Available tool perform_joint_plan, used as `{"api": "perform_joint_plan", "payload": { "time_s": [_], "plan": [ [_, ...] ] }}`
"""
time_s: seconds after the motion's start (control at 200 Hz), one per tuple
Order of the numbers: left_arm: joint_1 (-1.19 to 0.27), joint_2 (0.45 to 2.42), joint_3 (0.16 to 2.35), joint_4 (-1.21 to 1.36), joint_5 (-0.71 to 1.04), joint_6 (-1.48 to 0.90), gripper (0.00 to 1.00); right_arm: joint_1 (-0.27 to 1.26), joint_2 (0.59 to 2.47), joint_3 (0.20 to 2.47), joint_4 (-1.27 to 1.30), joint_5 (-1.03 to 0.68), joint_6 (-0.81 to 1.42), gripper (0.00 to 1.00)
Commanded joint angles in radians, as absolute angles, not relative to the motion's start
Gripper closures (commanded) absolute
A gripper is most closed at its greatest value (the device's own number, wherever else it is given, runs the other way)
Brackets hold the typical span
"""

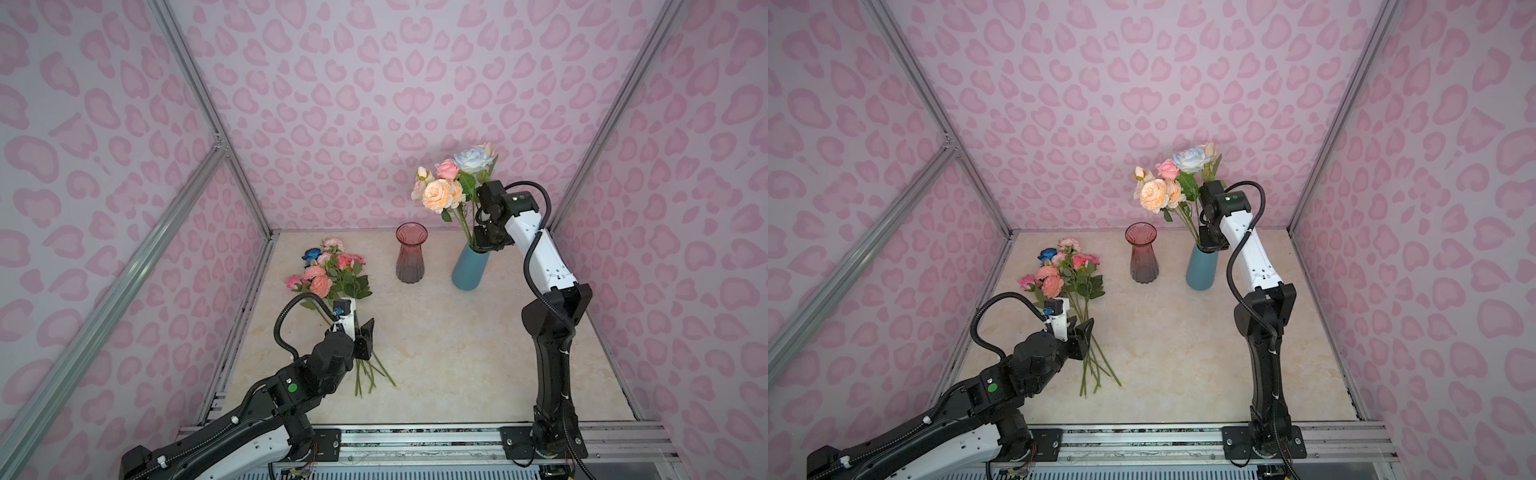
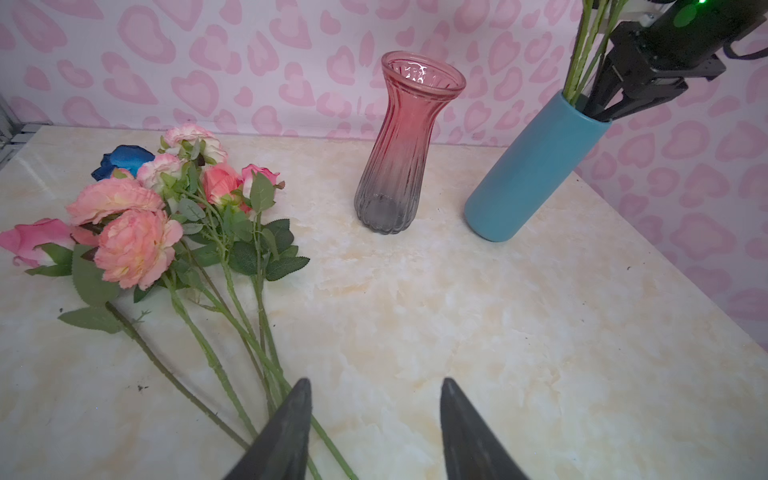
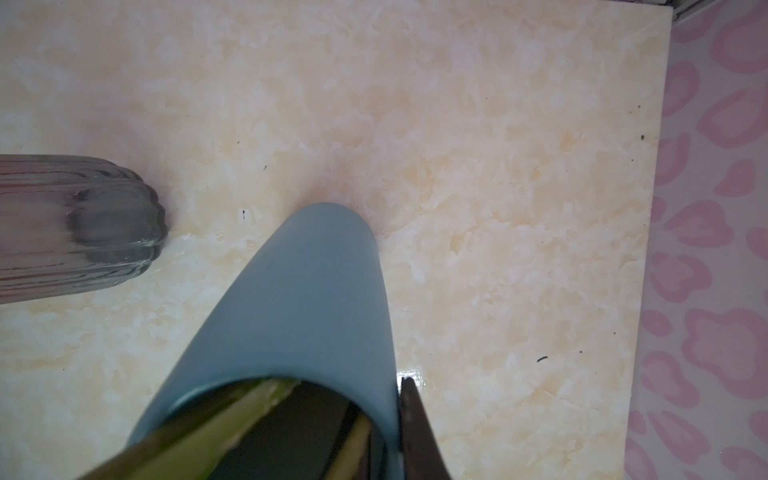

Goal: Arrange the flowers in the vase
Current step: 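Slide the teal cup farther from the robot with the right gripper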

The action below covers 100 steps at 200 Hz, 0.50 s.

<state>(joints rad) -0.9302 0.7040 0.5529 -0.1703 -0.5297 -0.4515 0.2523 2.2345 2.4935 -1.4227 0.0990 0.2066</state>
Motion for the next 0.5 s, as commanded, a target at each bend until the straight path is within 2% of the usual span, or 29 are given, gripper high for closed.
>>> {"api": "perform_joint_plan", "payload": {
  "time_s": [0.0, 0.245, 0.495],
  "plan": [
    [-0.930, 0.717, 0.574, -0.168, -0.514, -0.447, 0.49, 0.247, 2.232, 2.488, -1.382, 0.060, 0.204, 0.95],
    [-0.930, 0.736, 0.594, -0.172, -0.502, -0.440, 0.49, 0.238, 2.238, 2.503, -1.380, 0.051, 0.210, 0.80],
    [-0.930, 0.744, 0.604, -0.170, -0.495, -0.432, 0.48, 0.235, 2.247, 2.517, -1.386, 0.040, 0.219, 0.77]
  ]
}}
